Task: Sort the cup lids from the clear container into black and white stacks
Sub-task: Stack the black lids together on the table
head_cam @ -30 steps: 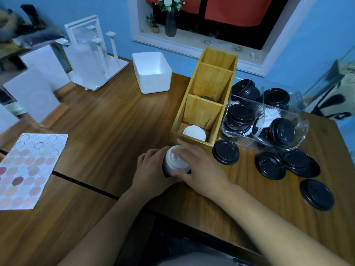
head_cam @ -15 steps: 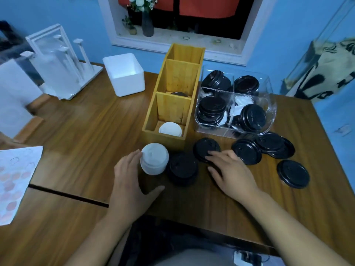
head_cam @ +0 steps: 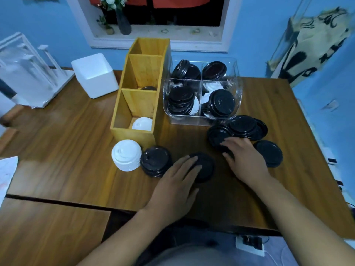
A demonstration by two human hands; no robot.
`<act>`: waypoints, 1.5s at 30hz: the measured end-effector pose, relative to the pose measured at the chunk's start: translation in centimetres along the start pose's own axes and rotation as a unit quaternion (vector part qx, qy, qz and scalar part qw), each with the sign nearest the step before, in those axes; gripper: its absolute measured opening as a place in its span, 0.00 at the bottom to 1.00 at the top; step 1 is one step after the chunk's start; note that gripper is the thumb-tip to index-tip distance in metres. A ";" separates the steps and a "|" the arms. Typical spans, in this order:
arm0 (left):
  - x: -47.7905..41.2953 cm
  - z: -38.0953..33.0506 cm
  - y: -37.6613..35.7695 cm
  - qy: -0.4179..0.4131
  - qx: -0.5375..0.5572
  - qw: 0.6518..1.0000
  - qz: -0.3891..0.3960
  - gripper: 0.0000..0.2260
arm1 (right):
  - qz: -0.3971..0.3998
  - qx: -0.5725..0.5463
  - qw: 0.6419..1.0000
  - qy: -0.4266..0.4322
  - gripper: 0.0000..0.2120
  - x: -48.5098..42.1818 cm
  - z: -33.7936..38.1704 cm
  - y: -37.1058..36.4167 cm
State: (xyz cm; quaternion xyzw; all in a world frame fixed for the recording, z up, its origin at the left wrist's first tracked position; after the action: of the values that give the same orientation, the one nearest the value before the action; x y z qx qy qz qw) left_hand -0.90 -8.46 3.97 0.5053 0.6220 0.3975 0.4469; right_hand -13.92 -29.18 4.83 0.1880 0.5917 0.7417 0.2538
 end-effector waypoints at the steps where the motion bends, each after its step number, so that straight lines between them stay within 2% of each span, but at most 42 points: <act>1: -0.6 0.0 -0.4 0.005 -0.018 1.000 0.009 0.25 | 0.017 0.017 1.000 -0.013 0.12 -0.4 -0.3 -0.1; 3: -1.3 0.1 -0.8 0.011 -0.039 0.999 0.019 0.24 | 0.014 -0.007 1.000 -0.019 0.10 -0.2 -0.4 0.3; 5: -1.5 0.2 -1.0 0.007 -0.024 0.999 0.020 0.22 | -0.024 -0.154 0.987 -0.029 0.07 1.5 -0.2 1.6; 8: -1.3 0.0 -1.2 0.005 0.014 1.000 0.023 0.20 | -0.017 -0.391 0.915 -0.097 0.03 4.6 -0.6 2.2; 10: -1.1 -0.2 -1.1 0.011 0.041 0.999 0.024 0.21 | 0.025 -0.465 0.868 -0.173 0.07 6.1 -1.4 1.6; 11: -1.0 -0.3 -1.0 0.016 0.057 0.998 0.024 0.23 | 0.044 -0.473 0.855 -0.206 0.09 6.6 -1.8 1.3; 13: -0.9 -0.4 -0.7 0.030 0.094 0.995 0.024 0.28 | 0.068 -0.443 0.861 -0.240 0.12 7.2 -2.8 0.9; 15: -0.9 -0.2 -0.3 0.042 0.138 0.989 0.021 0.32 | 0.084 -0.379 0.889 -0.244 0.14 7.5 -3.4 1.0; 18: -1.2 0.8 -0.1 0.044 0.184 0.981 0.046 0.38 | 0.057 -0.163 0.965 -0.196 0.18 7.9 -3.2 1.9; 20: -1.4 1.5 -0.4 0.043 0.201 0.976 0.076 0.41 | 0.017 -0.104 0.986 -0.132 0.20 8.1 -2.4 2.3; 22: -1.5 1.8 -0.7 0.048 0.209 0.972 0.092 0.43 | 0.040 -0.117 0.990 -0.074 0.25 7.9 -1.6 2.0; 24: -1.6 1.7 -0.9 0.057 0.203 0.973 0.089 0.43 | 0.097 -0.121 0.986 -0.055 0.33 7.6 -1.2 1.1; 26: -1.7 1.4 -1.1 0.063 0.188 0.977 0.078 0.43 | 0.107 -0.101 0.988 -0.053 0.36 7.3 -1.1 0.4; 32: -1.4 1.2 -1.6 0.076 0.177 0.979 0.065 0.43 | 0.052 -0.193 0.978 -0.050 0.37 7.9 -0.7 2.4; 34: -1.4 1.3 -1.7 0.075 0.177 0.979 0.067 0.43 | 0.082 -0.210 0.974 -0.005 0.37 7.8 0.8 2.8; 38: -1.5 1.2 -1.5 0.072 0.175 0.979 0.070 0.45 | 0.151 -0.150 0.974 0.079 0.39 6.6 3.9 1.4; 45: -1.2 1.5 -1.6 0.063 0.181 0.978 0.086 0.46 | 0.165 -0.121 0.975 0.082 0.40 5.7 4.5 -0.3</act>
State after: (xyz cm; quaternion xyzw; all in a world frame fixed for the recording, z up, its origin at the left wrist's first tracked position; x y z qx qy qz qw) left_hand 0.24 -9.88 2.26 0.6033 0.6648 0.3462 0.2723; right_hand -15.83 -22.24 5.46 0.1901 0.4773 0.8522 0.0992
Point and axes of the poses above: each hand's wrist, its own x-axis away from the middle knuckle, its own y-axis out of the back of the hand, z = x × y, the point moved 3 cm from there along -x, towards the middle knuckle, and after that the axes turned 8 degrees about z, right-handed, at the moved point
